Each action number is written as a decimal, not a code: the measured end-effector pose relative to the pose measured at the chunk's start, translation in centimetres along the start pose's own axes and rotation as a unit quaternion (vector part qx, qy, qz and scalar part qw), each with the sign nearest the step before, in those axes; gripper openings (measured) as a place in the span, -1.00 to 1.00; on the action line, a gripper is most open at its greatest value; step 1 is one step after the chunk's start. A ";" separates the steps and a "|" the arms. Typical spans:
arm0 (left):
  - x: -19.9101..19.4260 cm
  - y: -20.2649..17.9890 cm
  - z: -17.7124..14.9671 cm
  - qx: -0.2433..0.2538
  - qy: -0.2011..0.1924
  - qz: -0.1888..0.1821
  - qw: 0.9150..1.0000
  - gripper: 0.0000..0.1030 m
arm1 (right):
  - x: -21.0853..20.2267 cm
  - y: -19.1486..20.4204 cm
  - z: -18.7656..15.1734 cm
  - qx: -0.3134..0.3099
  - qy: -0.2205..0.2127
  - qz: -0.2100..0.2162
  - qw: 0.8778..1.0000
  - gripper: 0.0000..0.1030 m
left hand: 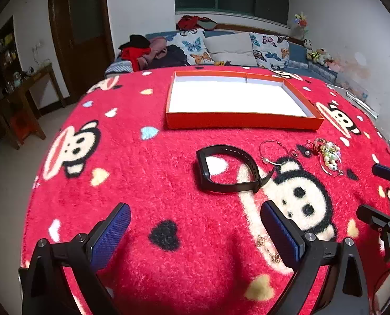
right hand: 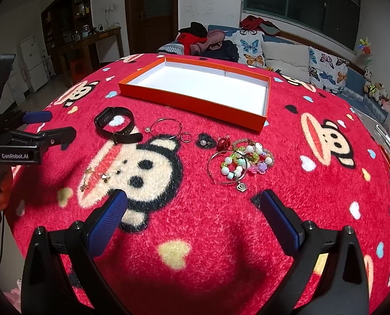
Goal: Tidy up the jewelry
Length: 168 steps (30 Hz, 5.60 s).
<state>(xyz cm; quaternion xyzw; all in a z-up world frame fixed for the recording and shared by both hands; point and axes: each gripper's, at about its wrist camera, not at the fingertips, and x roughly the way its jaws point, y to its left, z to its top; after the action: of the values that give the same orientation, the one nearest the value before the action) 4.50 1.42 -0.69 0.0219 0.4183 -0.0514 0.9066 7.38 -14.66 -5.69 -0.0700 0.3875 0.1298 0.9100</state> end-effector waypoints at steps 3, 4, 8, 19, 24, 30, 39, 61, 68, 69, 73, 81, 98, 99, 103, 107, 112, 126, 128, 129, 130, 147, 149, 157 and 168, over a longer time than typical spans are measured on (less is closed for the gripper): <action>0.5 0.2 0.4 -0.003 0.000 -0.015 1.000 1.00 | 0.3 -0.1 0.1 0.001 0.004 0.003 1.000 0.97; 0.7 0.2 0.5 -0.002 -0.001 -0.018 1.000 1.00 | 0.4 -0.1 0.1 0.000 0.005 0.003 1.000 0.97; 1.5 -0.2 1.3 0.021 -0.003 -0.032 0.999 1.00 | 0.8 -0.1 0.3 -0.003 0.008 0.005 1.000 0.97; 5.1 -0.1 3.5 0.124 0.014 -0.077 0.989 1.00 | 2.3 -0.6 0.9 0.002 0.024 0.016 1.000 0.97; 6.6 -0.1 4.0 0.178 0.023 -0.138 0.974 1.00 | 2.9 -0.6 1.5 0.003 0.030 0.020 0.999 0.97; 8.0 -1.2 4.5 0.241 0.027 -0.163 0.956 1.00 | 3.7 -0.6 2.0 0.007 0.042 0.038 0.998 0.97; 9.9 -2.5 4.3 0.286 0.039 -0.193 0.938 0.89 | 4.7 -0.6 2.4 0.004 0.060 0.077 0.995 0.95; 9.2 -0.6 5.0 0.202 0.032 -0.194 0.959 0.19 | 10.1 0.6 7.7 -0.077 0.091 0.137 0.983 0.36; 8.1 -0.1 5.0 0.188 0.026 -0.190 0.963 0.19 | 11.9 1.3 8.2 -0.113 0.119 0.145 0.976 0.22; 8.0 0.0 5.0 0.185 0.026 -0.189 0.964 0.18 | 11.8 1.5 8.2 -0.120 0.116 0.141 0.976 0.22; 7.8 0.3 4.9 0.180 0.025 -0.186 0.966 0.17 | 12.0 1.7 8.4 -0.130 0.118 0.131 0.976 0.19; 7.6 0.9 5.0 0.160 0.026 -0.188 0.969 0.14 | 11.6 2.2 8.5 -0.152 0.115 0.118 0.974 -0.03; 5.5 1.9 7.4 0.113 0.003 -0.191 0.975 0.09 | 8.6 0.9 10.3 -0.107 0.066 0.131 0.983 -0.04; 5.5 2.0 7.6 0.112 0.001 -0.192 0.975 0.08 | 8.3 0.7 10.6 -0.103 0.060 0.131 0.984 -0.04; 5.5 1.8 8.9 0.108 -0.001 -0.188 0.976 0.08 | 7.6 0.0 11.7 -0.097 0.041 0.128 0.986 -0.04; 5.7 1.7 10.9 0.103 -0.008 -0.185 0.977 0.08 | 7.7 -1.2 12.7 -0.086 0.029 0.116 0.989 -0.04; 7.0 1.9 14.3 0.087 -0.016 -0.182 0.979 0.08 | 9.1 -2.8 13.5 -0.075 0.031 0.091 0.992 -0.04; 15.4 2.5 18.7 0.045 0.038 -0.173 0.983 0.08 | 15.3 -6.0 14.2 -0.029 0.080 0.068 0.994 -0.03; 16.6 2.3 18.6 0.045 0.050 -0.171 0.983 0.08 | 15.6 -6.0 14.0 -0.030 0.084 0.067 0.994 -0.03; 17.0 2.2 18.5 0.046 0.054 -0.170 0.983 0.09 | 15.8 -6.0 14.0 -0.031 0.085 0.067 0.994 -0.03; 17.2 2.1 18.5 0.046 0.050 -0.171 0.983 0.08 | 15.8 -6.0 13.8 -0.031 0.086 0.067 0.994 -0.03; 19.4 0.1 19.7 0.071 0.068 -0.142 0.985 0.09 | 15.4 -6.3 13.1 -0.024 0.087 0.067 0.994 0.02; 19.9 -0.1 19.9 0.070 0.074 -0.138 0.985 0.09 | 15.1 -6.4 13.2 -0.025 0.082 0.067 0.994 0.11; 21.0 -0.7 20.1 0.066 0.108 -0.121 0.985 0.09 | 13.9 -6.4 12.9 -0.023 0.070 0.071 0.995 0.24; 20.1 -1.4 18.9 0.078 0.131 -0.082 0.985 0.20 | 10.5 -6.7 11.5 -0.017 0.057 0.077 0.995 0.25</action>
<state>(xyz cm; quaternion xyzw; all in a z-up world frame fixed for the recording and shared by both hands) 31.56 -2.99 -3.67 0.0645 0.5289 -0.1549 0.8319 24.27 -16.55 -5.15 -0.0625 0.4406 0.2017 0.8725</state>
